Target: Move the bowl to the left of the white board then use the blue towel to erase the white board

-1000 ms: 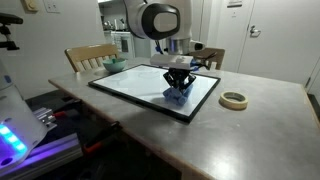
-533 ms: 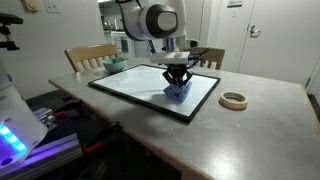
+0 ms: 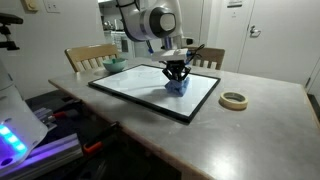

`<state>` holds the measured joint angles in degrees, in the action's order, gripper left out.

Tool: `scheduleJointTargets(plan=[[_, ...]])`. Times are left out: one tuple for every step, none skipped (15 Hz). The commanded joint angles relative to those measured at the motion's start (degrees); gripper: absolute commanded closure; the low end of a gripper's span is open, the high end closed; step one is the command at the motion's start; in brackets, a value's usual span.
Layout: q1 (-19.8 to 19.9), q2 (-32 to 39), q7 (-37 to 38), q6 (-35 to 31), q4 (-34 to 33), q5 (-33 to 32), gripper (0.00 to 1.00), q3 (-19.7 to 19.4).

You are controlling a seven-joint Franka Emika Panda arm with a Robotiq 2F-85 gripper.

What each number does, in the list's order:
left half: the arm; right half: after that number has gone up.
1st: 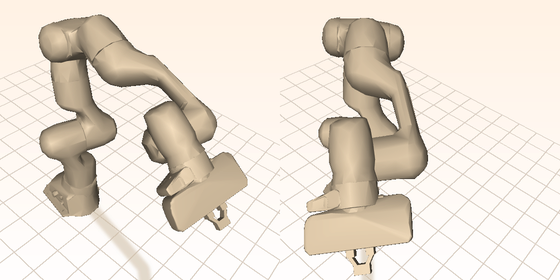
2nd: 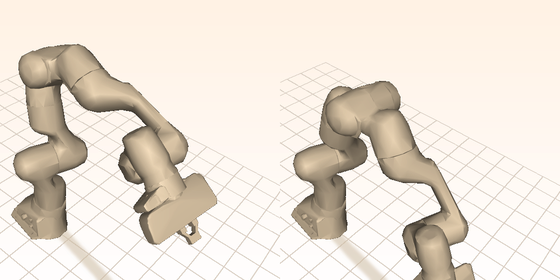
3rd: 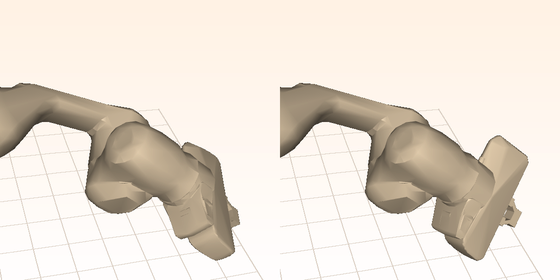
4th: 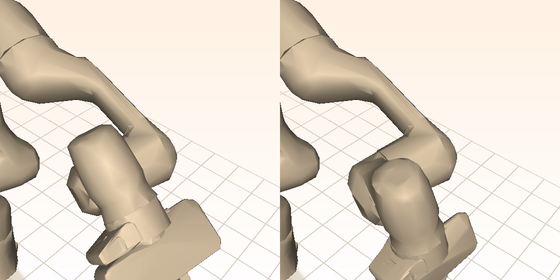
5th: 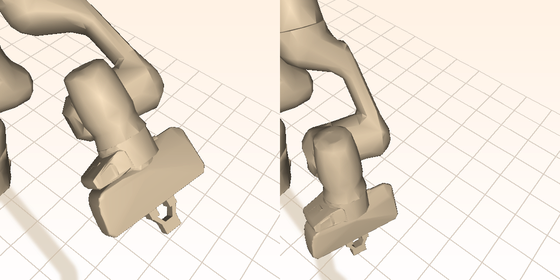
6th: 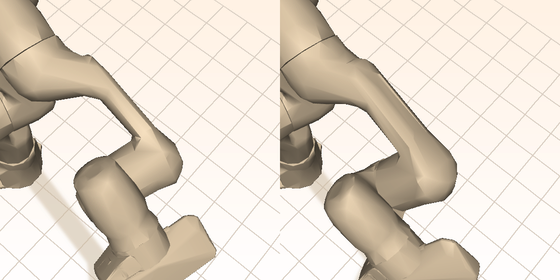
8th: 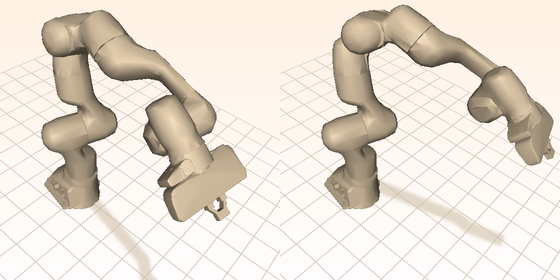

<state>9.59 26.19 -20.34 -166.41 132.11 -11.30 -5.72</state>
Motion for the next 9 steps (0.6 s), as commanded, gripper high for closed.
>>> scheduleJointTargets(plan=[[-2.7,3.8,2.7,0.3,-4.8,-1.6,0.98,-0.4],[-3.6,4.2,3.4,1.0,-5.7,-1.8,0.98,-0.6],[-4.2,4.7,3.6,1.7,-6.9,-1.9,0.98,-0.4],[-4.5,5.3,3.5,2.1,-8.1,-1.8,0.98,0.1],[-5.0,5.9,3.4,2.8,-9.3,-1.8,0.98,0.4],[-5.4,6.7,3.0,3.6,-10.7,-1.8,0.98,0.8],[-5.5,7.2,2.7,4.5,-11.9,-1.6,0.98,1.4],[-5.5,7.8,2.3,5.9,-13.2,-1.2,0.98,2.2],[-6.3,8.1,2.7,7.2,-14.4,-1.6,0.98,2.0]])
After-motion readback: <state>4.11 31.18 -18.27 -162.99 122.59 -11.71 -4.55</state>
